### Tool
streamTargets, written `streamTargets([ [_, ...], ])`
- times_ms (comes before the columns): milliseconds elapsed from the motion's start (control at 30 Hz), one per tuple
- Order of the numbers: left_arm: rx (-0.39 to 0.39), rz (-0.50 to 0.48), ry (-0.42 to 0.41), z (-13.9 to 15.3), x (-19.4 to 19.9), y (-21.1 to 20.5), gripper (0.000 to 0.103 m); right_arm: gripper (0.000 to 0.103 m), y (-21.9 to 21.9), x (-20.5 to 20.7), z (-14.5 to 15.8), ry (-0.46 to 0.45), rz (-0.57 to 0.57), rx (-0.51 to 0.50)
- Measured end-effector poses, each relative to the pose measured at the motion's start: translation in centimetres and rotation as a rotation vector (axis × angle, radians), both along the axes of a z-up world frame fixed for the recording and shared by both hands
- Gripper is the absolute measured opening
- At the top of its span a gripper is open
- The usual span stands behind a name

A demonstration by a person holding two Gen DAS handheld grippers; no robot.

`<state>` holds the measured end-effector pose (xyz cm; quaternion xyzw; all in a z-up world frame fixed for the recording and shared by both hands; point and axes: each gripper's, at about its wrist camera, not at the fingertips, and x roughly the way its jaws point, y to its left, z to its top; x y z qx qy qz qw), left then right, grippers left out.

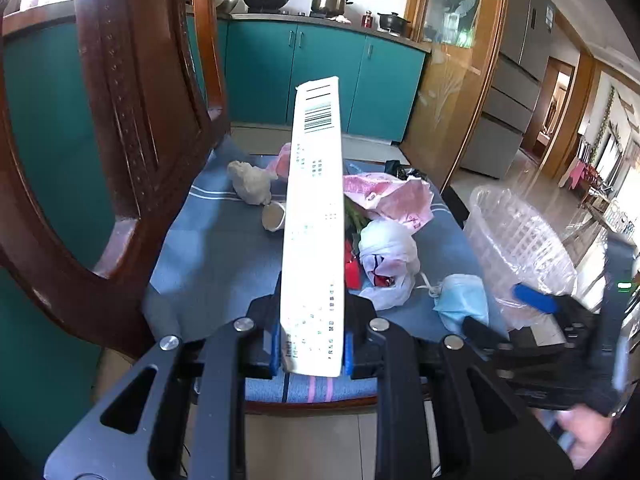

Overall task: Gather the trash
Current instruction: 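Grasp the white toothpaste box with the left tool while the right tool grasps the blue mask, then carry the blue mask to the wastebasket and release it with the right tool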

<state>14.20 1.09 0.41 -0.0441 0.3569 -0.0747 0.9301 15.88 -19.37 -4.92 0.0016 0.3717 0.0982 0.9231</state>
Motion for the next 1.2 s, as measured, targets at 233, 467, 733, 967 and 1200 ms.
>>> streamTargets([
  [233,-0.02,-0.02,0.018,-0.2,-0.3,-0.6,0.023,0.021,-0.1,4.2,-3.4,0.153,-0.022,0.035],
  [467,-0.027,-0.049,0.018,0.4,-1.4,-1.2,0.023,0.012,-0.3,-0.1,2.8,-0.073,0.062,0.129],
  [733,-0.028,-0.103,-0.025,1.7,-2.9,-3.2,0.023,0.012,-3.0,-3.6,6.0,-0.211,0.025,0.191],
  [967,-0.021,-0.105,-0.003,0.8,-2.5,-4.0,0.023,0.012,-3.7,-3.4,5.6,-0.182,0.021,0.204],
  [1200,-0.009,-0.098,0.011,0.2,-2.2,-4.0,0.023,0.012,-3.5,-3.6,5.7,-0.19,0.029,0.208],
])
